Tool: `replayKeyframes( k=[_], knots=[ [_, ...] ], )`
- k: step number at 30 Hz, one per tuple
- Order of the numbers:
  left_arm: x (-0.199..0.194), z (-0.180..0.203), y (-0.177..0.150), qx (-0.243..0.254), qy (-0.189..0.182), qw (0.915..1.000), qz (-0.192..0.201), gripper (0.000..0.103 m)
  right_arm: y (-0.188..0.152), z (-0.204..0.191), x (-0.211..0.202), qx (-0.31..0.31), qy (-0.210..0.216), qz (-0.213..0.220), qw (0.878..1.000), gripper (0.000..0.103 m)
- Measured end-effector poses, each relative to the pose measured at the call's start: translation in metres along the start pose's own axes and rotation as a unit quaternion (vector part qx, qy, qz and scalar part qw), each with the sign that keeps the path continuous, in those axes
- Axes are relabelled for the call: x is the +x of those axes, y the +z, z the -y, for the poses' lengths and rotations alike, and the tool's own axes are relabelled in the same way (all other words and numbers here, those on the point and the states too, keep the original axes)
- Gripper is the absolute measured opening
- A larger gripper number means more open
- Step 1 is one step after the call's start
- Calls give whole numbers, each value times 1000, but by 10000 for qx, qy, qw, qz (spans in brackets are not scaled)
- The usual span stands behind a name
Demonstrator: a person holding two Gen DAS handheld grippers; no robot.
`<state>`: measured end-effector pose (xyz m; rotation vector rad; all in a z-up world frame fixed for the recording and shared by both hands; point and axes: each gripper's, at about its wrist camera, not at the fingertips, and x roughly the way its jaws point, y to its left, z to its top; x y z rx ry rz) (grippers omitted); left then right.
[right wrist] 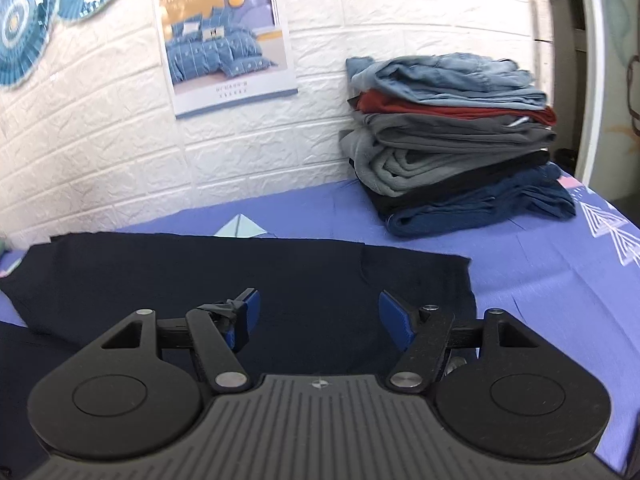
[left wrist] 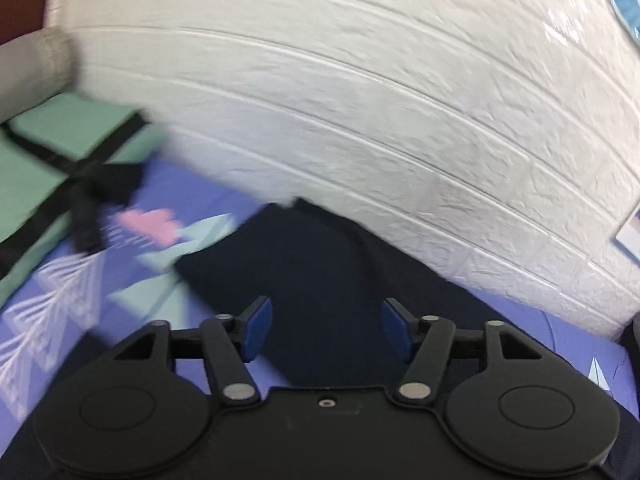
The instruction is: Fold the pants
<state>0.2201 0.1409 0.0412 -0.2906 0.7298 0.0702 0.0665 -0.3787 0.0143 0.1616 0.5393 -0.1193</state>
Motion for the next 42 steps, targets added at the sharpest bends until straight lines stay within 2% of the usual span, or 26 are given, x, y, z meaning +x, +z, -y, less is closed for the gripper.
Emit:
replayKeyframes(
  k=[4, 8, 13, 17, 22, 26, 29, 31, 32, 33, 34, 35, 36, 37, 38, 40, 42],
  knots=[
    [54, 27, 9, 86, 54, 9997, -217, 103, 9, 12, 29, 63, -135, -105, 9998, 103],
    [101, 46, 16, -191, 53, 9984, -521, 103, 16, 24, 56, 182, -234, -204, 9994, 103],
    [143, 67, 23, -112, 260, 9981, -541, 103, 21, 34, 86, 90, -364, -332, 9987, 103],
    [167, 70, 24, -88, 439, 9971, -611, 103, 21, 49, 102, 277, -451, -391, 9978, 103],
    [180, 69, 23, -14, 562, 9968, -564, 103, 22, 47, 115, 248, 234, -339, 9988, 103],
    [183, 69, 25, 66, 589, 9967, -555, 103, 29, 28, 130, 71, 1033, -430, 9937, 103],
    [184, 70, 25, 122, 623, 9966, -533, 103, 35, 12, 143, -215, 1194, -450, 9916, 103],
    [185, 73, 23, 241, 712, 9960, -490, 103, 40, 6, 148, -345, 1035, -474, 9929, 103],
    [184, 73, 22, 287, 726, 9959, -466, 96, 42, 4, 148, -379, 1015, -511, 9928, 103],
    [184, 74, 21, 320, 713, 9959, -455, 94, 44, 2, 145, -421, 926, -557, 9933, 103],
    [183, 73, 21, 334, 708, 9959, -451, 88, 46, -1, 141, -533, 723, -631, 9940, 103],
    [183, 73, 21, 354, 703, 9959, -445, 67, 48, -4, 140, -645, 489, -776, 9937, 103],
    [183, 73, 20, 386, 718, 9957, -438, 56, 50, -5, 138, -695, 201, -1038, 9920, 103],
    [184, 72, 20, 405, 735, 9955, -431, 31, 51, -5, 135, -608, -48, -1231, 9905, 103],
    [184, 71, 20, 401, 715, 9957, -428, 11, 51, -3, 127, -517, -109, -1197, 9914, 103],
    [184, 70, 20, 365, 703, 9960, -418, 6, 52, -4, 105, -482, 50, -845, 9952, 103],
    [183, 70, 21, 353, 706, 9961, -401, 1, 55, -12, 91, -692, 689, -453, 9942, 103]
  ],
)
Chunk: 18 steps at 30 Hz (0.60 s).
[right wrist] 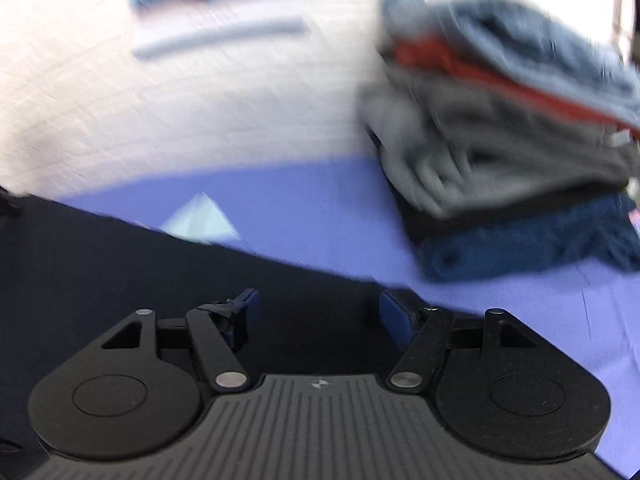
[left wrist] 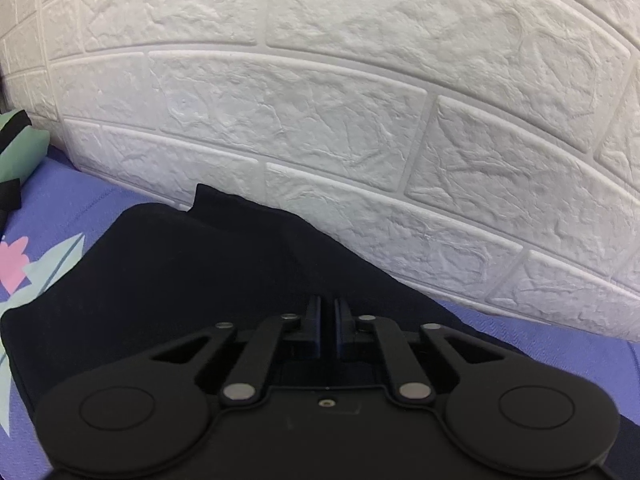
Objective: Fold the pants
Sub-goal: 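Fold the trouser leg over with the left tool while the right tool holds the waistband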
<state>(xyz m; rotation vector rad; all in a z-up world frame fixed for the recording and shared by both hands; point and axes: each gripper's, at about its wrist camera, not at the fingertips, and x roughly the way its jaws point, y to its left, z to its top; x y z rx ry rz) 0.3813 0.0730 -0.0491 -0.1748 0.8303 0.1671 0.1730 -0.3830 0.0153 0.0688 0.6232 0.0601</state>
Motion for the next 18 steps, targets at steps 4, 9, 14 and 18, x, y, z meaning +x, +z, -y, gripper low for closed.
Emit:
replayKeyframes(
  k=[4, 9, 14, 18],
  knots=[
    [-5, 0, 2, -80, 4, 10000, 30, 0, 13, -16, 30, -549, 936, -49, 9941, 103],
    [-19, -7, 7, -141, -107, 9998, 101, 0, 20, -14, 103, -575, 1247, -502, 9893, 103],
    [-34, -14, 12, -205, -286, 9992, 212, 0, 21, -18, 97, -630, 1248, -718, 9876, 10],
    [-53, -25, 14, -560, -501, 9968, 287, 0, 29, -23, 50, -528, 1278, -264, 9900, 9]
  ],
)
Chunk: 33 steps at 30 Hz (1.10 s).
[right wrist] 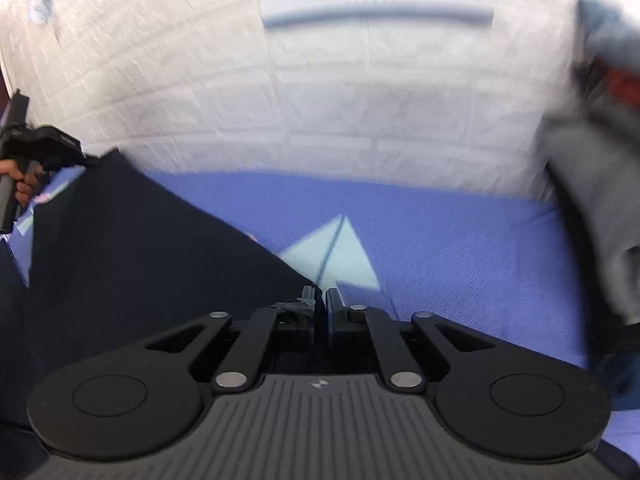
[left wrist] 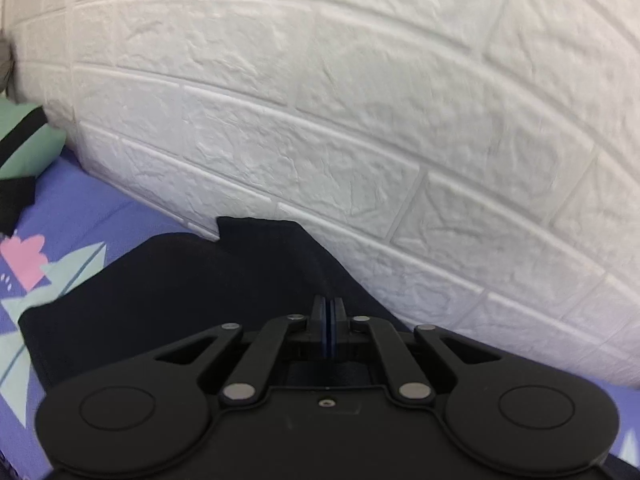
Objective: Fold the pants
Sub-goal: 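Fold the trouser leg over with the left tool while the right tool holds the waistband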
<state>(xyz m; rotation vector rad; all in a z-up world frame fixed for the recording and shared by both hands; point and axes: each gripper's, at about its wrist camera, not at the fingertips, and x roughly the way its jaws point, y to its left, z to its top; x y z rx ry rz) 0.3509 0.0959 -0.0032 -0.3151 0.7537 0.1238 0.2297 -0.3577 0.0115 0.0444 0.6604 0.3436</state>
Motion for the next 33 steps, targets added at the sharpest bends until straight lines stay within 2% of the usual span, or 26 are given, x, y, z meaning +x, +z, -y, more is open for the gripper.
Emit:
replayKeyframes(
  k=[5, 8, 11, 15, 17, 19, 21, 22, 23, 24, 25, 26, 27, 28, 29, 33],
  knots=[
    [-66, -16, 0, -106, -366, 9986, 375, 0, 1, -37, -84, -289, 104, 617, 9976, 9],
    [-128, -38, -11, -188, -645, 9956, 654, 0, -16, -61, -134, -401, 195, 845, 9954, 9],
    [-192, -63, -37, -173, -767, 9930, 882, 0, -40, -80, -173, -406, 323, 957, 9941, 9],
    [-259, -102, -89, -130, -646, 9937, 910, 0, -89, -105, -201, -397, 576, 592, 9958, 9],
    [-279, -122, -125, -120, -436, 9958, 791, 0, -117, -116, -200, -266, 723, 154, 9969, 9],
    [-274, -135, -159, -5, -96, 9986, 522, 0, -151, -121, -188, 10, 840, -456, 9954, 10],
    [-271, -148, -191, 40, 277, 9993, 259, 19, -182, -126, -169, 132, 811, -1132, 9902, 15],
    [-270, -155, -204, 3, 424, 9989, 177, 43, -192, -130, -163, 114, 739, -1297, 9887, 23],
    [-270, -161, -212, -61, 509, 9986, 103, 66, -197, -134, -162, 79, 606, -1236, 9904, 26],
    [-274, -168, -218, -174, 528, 9984, 65, 77, -199, -137, -164, 47, 519, -1085, 9927, 29],
    [-277, -173, -221, -312, 501, 9982, 55, 95, -197, -138, -167, 44, 448, -963, 9943, 40],
    [-280, -177, -221, -429, 521, 9977, 100, 103, -194, -138, -170, 94, 384, -839, 9957, 53],
    [-283, -179, -219, -502, 572, 9969, 189, 103, -194, -138, -173, 189, 314, -689, 9969, 64],
    [-284, -180, -212, -519, 605, 9964, 285, 103, -191, -135, -174, 303, 217, -560, 9977, 85],
    [-283, -180, -208, -494, 616, 9962, 379, 103, -190, -132, -175, 413, 110, -458, 9980, 92],
    [-273, -174, -193, -334, 547, 9969, 461, 103, -197, -130, -178, 842, -158, -234, 9961, 92]
  ],
)
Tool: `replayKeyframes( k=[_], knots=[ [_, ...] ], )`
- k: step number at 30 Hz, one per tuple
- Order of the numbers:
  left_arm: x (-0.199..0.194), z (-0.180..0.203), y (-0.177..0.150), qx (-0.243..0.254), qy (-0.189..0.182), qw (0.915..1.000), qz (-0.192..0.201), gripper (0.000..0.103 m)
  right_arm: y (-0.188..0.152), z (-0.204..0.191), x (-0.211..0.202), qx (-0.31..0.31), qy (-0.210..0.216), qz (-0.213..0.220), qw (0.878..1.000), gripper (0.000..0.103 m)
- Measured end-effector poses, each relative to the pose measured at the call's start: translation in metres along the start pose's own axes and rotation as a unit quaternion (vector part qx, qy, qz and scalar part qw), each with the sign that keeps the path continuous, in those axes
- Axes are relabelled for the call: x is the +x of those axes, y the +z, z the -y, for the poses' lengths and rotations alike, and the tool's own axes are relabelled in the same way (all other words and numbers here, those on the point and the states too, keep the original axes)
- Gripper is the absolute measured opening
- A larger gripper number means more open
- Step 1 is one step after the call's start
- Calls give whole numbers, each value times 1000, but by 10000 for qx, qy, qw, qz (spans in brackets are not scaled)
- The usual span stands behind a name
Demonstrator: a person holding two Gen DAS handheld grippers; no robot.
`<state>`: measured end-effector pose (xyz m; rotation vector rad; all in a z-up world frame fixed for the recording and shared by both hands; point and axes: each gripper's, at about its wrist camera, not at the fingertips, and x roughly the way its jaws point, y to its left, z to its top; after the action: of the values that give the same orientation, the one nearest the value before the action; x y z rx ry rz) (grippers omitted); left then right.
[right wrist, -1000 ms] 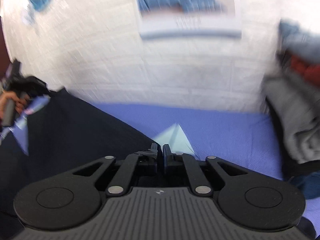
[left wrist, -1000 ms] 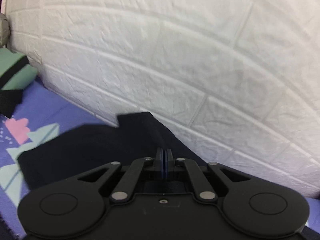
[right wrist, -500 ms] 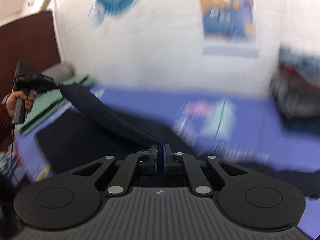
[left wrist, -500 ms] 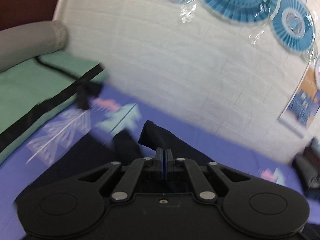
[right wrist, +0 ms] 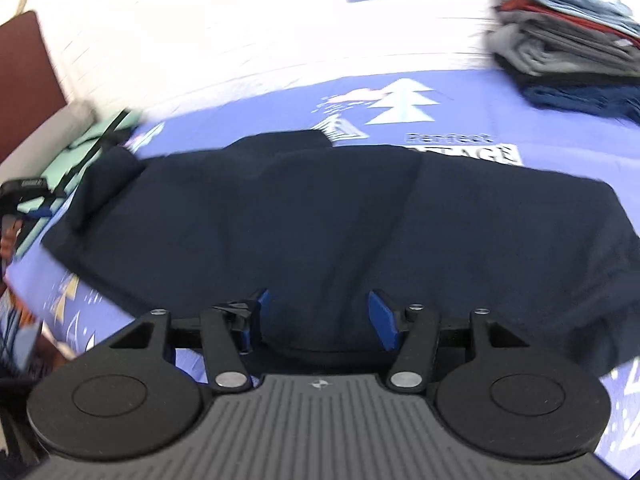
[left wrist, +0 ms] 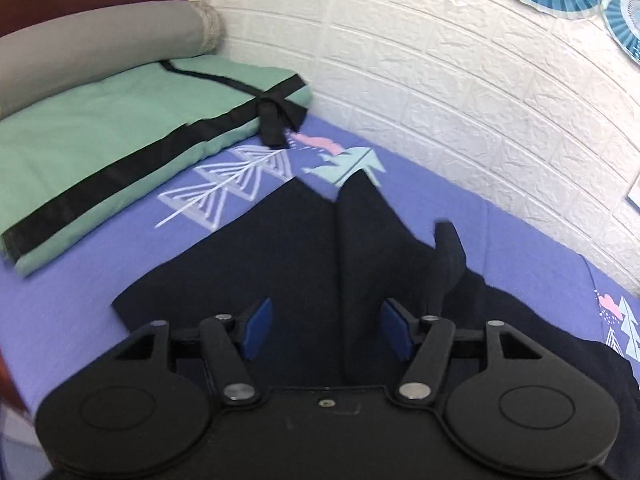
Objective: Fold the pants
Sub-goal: 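Fold the trouser leg over with the left tool while the right tool holds the waistband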
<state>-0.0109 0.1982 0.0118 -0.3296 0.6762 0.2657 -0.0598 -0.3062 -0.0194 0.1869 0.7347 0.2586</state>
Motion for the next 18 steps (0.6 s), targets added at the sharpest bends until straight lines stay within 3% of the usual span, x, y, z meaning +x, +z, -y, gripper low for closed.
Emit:
replayKeyframes(
  k=[5, 8, 13, 18],
  knots=[
    [8, 21, 22, 230, -248, 9992, 197, 103, -18, 10, -6, 646, -191, 131, 9976, 92],
    [13, 48, 23, 791, -497, 9955, 183, 103, -27, 12, -11, 951, -218, 242, 9949, 92],
    [26, 93, -12, 1906, -538, 9802, 48, 103, -30, 11, -8, 1068, -212, 245, 9938, 93],
    [39, 115, -45, 2589, -529, 9644, -109, 103, -31, 14, -8, 1137, -176, 243, 9931, 93]
  ],
)
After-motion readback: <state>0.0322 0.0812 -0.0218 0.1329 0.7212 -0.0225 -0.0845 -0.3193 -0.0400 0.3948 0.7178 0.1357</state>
